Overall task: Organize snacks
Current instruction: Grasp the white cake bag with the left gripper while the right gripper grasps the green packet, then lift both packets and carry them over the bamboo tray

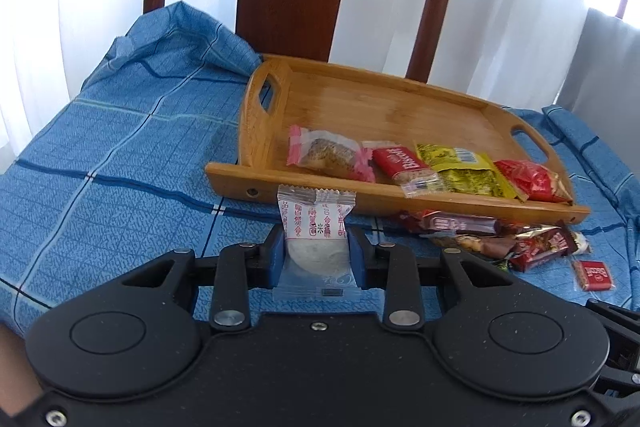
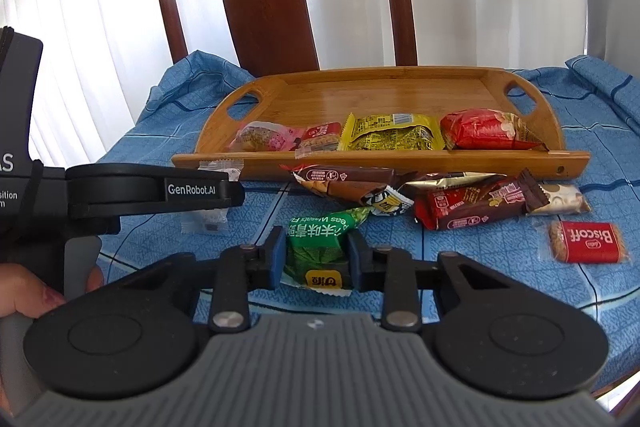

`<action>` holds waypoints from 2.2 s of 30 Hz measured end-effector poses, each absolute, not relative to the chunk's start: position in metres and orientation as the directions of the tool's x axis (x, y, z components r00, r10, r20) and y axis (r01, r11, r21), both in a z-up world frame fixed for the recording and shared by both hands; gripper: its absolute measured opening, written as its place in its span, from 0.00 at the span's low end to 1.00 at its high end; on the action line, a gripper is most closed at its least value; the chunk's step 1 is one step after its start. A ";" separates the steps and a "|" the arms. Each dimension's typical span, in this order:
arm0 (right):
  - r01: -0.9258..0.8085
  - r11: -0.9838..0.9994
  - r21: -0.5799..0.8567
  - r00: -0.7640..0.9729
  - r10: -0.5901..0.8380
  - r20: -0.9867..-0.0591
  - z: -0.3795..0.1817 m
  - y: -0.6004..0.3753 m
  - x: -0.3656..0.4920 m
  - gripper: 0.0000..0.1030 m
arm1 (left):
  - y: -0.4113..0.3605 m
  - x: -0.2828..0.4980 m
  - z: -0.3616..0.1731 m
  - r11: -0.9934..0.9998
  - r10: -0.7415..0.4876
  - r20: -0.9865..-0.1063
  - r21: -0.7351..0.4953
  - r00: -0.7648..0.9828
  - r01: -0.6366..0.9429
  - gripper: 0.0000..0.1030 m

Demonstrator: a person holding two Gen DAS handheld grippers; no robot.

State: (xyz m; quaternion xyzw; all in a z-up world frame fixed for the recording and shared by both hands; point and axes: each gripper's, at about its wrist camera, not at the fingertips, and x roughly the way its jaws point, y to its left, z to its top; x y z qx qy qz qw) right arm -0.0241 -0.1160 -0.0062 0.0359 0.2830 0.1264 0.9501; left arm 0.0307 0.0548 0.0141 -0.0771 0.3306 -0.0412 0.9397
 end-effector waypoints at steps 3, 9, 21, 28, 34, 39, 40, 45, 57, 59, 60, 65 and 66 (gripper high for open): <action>-0.227 0.963 0.146 0.816 0.270 -0.511 0.000 -0.119 -0.029 0.34 | 0.053 0.027 0.022 0.985 -0.129 -0.603 -0.168 0.788 0.034 0.31; -0.222 0.960 0.170 0.845 0.276 -0.458 0.016 -0.131 -0.036 0.34 | 0.050 0.019 0.042 0.985 -0.143 -0.562 -0.163 0.815 0.061 0.31; -0.155 0.975 0.158 0.876 0.210 -0.435 0.025 -0.151 -0.034 0.34 | 0.038 0.030 0.063 0.977 -0.198 -0.523 -0.177 0.829 0.122 0.31; -0.118 0.979 0.167 0.890 0.179 -0.420 0.033 -0.167 -0.022 0.34 | 0.022 0.051 0.076 0.966 -0.252 -0.538 -0.192 0.804 0.175 0.30; -0.075 0.982 0.172 0.902 0.141 -0.409 0.043 -0.186 -0.003 0.34 | 0.005 0.075 0.085 0.962 -0.269 -0.563 -0.193 0.781 0.192 0.30; -0.042 0.979 0.198 0.908 0.120 -0.402 0.050 -0.205 0.016 0.34 | -0.014 0.094 0.089 0.963 -0.270 -0.574 -0.167 0.773 0.212 0.30; -0.040 0.979 0.199 0.908 0.118 -0.402 0.051 -0.208 0.020 0.34 | -0.018 0.098 0.089 0.962 -0.273 -0.576 -0.165 0.770 0.218 0.31; -0.031 0.981 0.190 0.906 0.108 -0.410 0.056 -0.223 0.040 0.35 | -0.034 0.121 0.092 0.949 -0.315 -0.597 -0.197 0.738 0.245 0.30; -0.056 0.978 0.203 0.841 0.156 -0.518 0.066 -0.255 0.107 0.35 | -0.065 0.193 0.082 0.921 -0.389 -0.675 -0.292 0.627 0.257 0.30; -0.074 0.977 0.200 0.817 0.175 -0.550 0.063 -0.255 0.120 0.35 | -0.069 0.205 0.078 0.922 -0.387 -0.695 -0.302 0.606 0.243 0.30; -0.079 0.976 0.201 0.803 0.182 -0.567 0.061 -0.255 0.126 0.35 | -0.070 0.209 0.075 0.919 -0.395 -0.701 -0.313 0.594 0.241 0.31; -0.076 0.975 0.209 0.761 0.192 -0.620 0.051 -0.257 0.148 0.35 | -0.075 0.226 0.059 0.912 -0.409 -0.721 -0.346 0.559 0.222 0.31; -0.079 0.973 0.215 0.756 0.199 -0.624 0.048 -0.258 0.151 0.35 | -0.076 0.228 0.056 0.913 -0.406 -0.726 -0.346 0.555 0.217 0.31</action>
